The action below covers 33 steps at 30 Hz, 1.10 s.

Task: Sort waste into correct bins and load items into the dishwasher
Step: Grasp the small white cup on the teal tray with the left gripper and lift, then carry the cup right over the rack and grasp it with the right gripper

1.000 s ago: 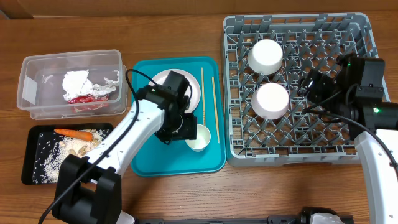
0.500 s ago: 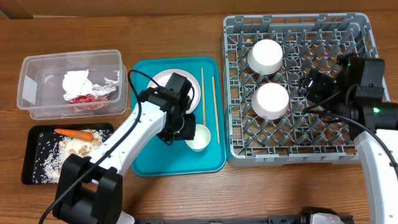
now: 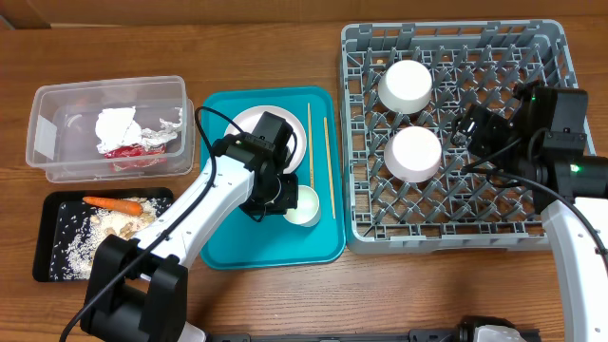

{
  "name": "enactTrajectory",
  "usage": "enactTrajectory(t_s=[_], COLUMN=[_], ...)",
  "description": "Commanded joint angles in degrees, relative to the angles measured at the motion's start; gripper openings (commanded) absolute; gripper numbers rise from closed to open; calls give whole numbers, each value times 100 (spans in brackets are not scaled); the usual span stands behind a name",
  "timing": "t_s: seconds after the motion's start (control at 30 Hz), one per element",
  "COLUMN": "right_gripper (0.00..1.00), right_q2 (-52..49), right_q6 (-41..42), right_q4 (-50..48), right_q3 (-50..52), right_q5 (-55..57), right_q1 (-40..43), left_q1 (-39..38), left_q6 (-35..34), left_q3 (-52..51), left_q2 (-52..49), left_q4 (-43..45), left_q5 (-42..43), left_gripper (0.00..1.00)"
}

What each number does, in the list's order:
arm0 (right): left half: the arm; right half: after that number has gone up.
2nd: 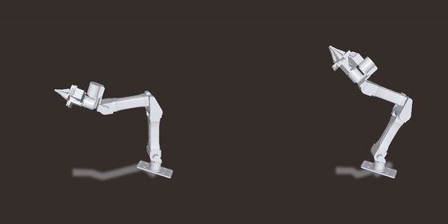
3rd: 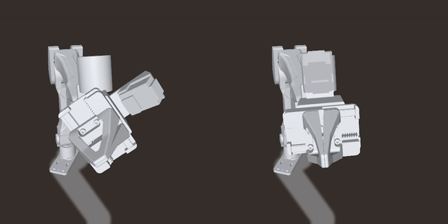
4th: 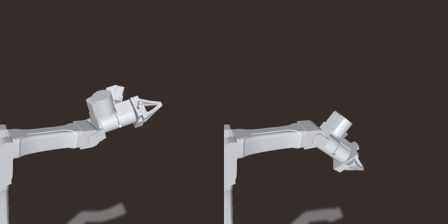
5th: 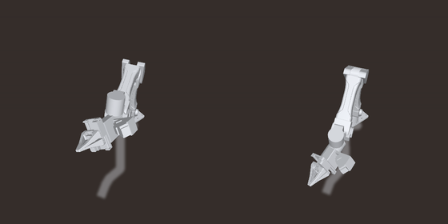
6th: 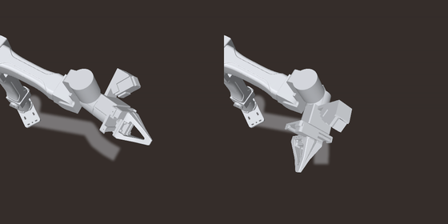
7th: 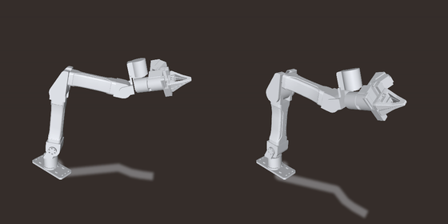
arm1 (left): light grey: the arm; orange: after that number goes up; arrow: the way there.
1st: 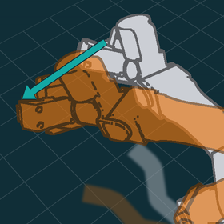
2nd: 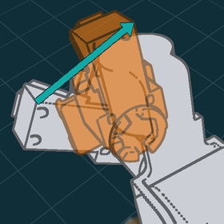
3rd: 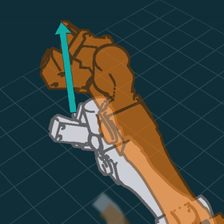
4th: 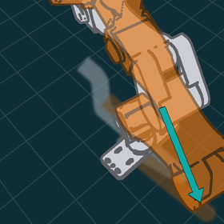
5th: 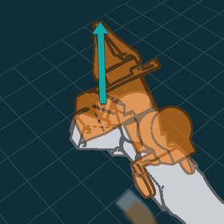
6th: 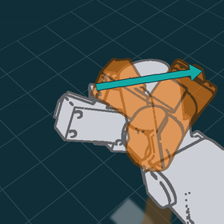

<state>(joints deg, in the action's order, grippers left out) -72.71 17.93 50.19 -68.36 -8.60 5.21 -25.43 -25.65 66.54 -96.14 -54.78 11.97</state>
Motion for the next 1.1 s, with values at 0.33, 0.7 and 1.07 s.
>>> enactTrajectory(t_s=[0.33, 0.7, 1.07], right_gripper=[99, 100, 93], right_q2=[-7, -7, -7], right_q6=[-802, -901, -1836], right_q4=[-33, 20, 52], right_q3=[-28, -28, -28], right_q5=[-1394, -1593, -2570], right_q1=[0, 0, 0], left_q1=[-9, 192, 1727], left_q6=[232, 1036, 2439], left_q3=[2063, 3995, 4004], left_q2=[26, 26, -181], left_q4=[-1375, -1499, -1097], left_q5=[-192, -184, 3982], left_gripper=[4, 4, 4])
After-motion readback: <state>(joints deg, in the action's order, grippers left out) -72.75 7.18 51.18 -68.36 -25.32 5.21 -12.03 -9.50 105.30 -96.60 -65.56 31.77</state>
